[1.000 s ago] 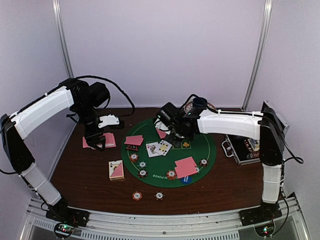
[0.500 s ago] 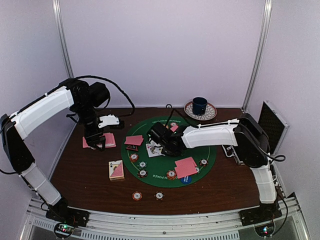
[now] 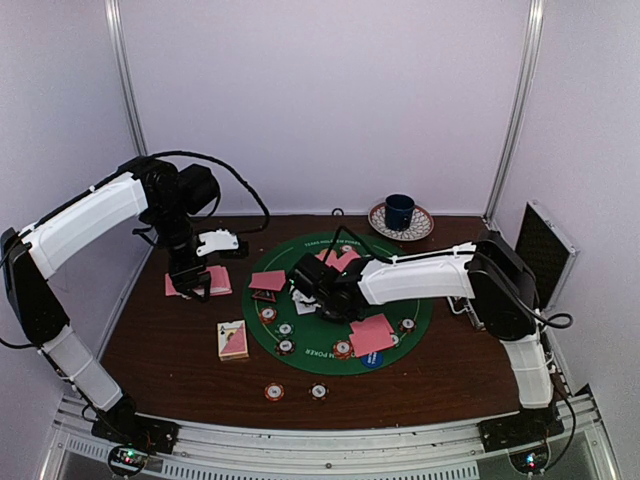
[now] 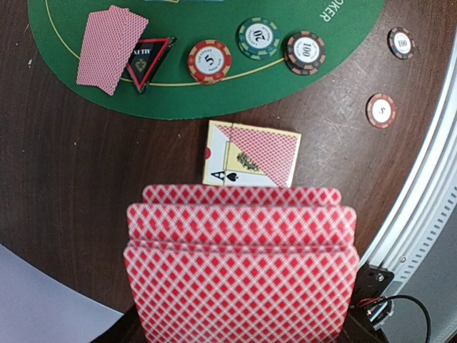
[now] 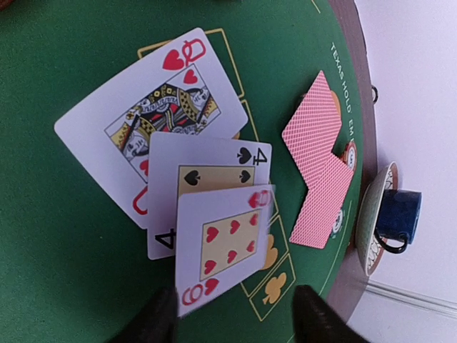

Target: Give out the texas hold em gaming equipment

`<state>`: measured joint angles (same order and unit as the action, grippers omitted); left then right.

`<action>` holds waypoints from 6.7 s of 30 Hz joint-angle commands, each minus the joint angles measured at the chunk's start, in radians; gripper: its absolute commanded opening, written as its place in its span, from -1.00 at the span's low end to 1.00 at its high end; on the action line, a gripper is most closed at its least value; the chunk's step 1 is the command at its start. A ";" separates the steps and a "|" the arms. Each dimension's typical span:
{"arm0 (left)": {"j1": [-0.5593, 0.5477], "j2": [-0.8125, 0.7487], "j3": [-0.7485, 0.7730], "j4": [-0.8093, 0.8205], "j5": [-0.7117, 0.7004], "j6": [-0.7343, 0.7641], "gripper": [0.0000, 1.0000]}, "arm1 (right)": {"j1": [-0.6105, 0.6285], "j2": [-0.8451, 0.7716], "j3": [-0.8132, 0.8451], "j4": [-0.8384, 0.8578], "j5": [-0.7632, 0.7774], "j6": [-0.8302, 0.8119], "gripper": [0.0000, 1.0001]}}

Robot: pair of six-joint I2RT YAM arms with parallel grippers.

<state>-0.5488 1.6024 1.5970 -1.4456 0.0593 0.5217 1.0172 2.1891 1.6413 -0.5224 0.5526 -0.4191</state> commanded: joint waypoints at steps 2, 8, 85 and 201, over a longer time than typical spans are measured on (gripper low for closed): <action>0.006 -0.027 0.009 -0.011 0.005 0.000 -1.00 | 0.007 -0.054 -0.054 -0.015 -0.023 0.055 0.62; 0.006 -0.029 0.010 -0.013 0.010 -0.002 -1.00 | 0.004 -0.139 -0.081 0.053 0.069 0.151 0.99; 0.006 -0.012 0.046 0.007 0.016 -0.015 -1.00 | -0.029 0.178 0.187 1.082 -1.368 1.853 0.81; 0.006 -0.013 0.049 -0.009 0.020 -0.012 -1.00 | -0.144 0.067 0.058 1.205 -1.511 1.956 -0.93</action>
<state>-0.5404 1.6108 1.6295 -1.4570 0.0677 0.4992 0.8883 2.3093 1.7283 0.6018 -0.9421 1.5013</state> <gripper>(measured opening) 0.670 0.080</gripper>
